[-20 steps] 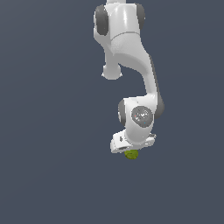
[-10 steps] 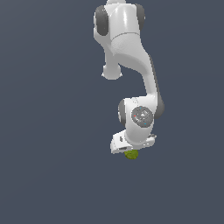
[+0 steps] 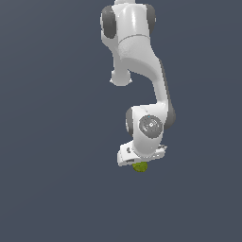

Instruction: Pick up the object and move it to a goal position.

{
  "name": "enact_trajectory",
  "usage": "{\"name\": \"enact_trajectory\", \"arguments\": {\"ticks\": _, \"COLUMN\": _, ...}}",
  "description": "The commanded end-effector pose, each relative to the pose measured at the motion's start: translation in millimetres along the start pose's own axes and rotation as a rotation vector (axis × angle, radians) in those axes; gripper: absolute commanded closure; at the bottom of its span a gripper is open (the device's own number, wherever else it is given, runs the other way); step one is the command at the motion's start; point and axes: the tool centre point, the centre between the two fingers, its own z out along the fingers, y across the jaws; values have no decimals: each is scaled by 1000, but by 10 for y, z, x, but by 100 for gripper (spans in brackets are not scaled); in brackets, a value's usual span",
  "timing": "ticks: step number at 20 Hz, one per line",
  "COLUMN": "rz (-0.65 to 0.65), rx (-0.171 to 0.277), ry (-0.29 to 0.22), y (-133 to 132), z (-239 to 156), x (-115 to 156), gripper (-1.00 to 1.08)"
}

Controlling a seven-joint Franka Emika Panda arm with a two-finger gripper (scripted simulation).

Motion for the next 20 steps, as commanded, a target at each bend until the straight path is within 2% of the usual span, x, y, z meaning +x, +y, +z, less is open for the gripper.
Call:
{"name": "enact_trajectory", "arguments": {"ticks": 1, "rz": 2, "rx": -1, "ry": 3, "y": 136, "z": -37, "x": -1, "gripper": 108}}
{"name": "enact_trajectory", "arguments": {"ticks": 5, "rz": 2, "rx": -1, "ry": 3, "y": 466, "z": -100, "x": -23, "gripper": 108}}
{"name": "enact_trajectory", "arguments": {"ticks": 20, "rz": 2, "rx": -1, "ry": 4, "y": 2042, "z": -408, "x": -85, "gripper": 108}}
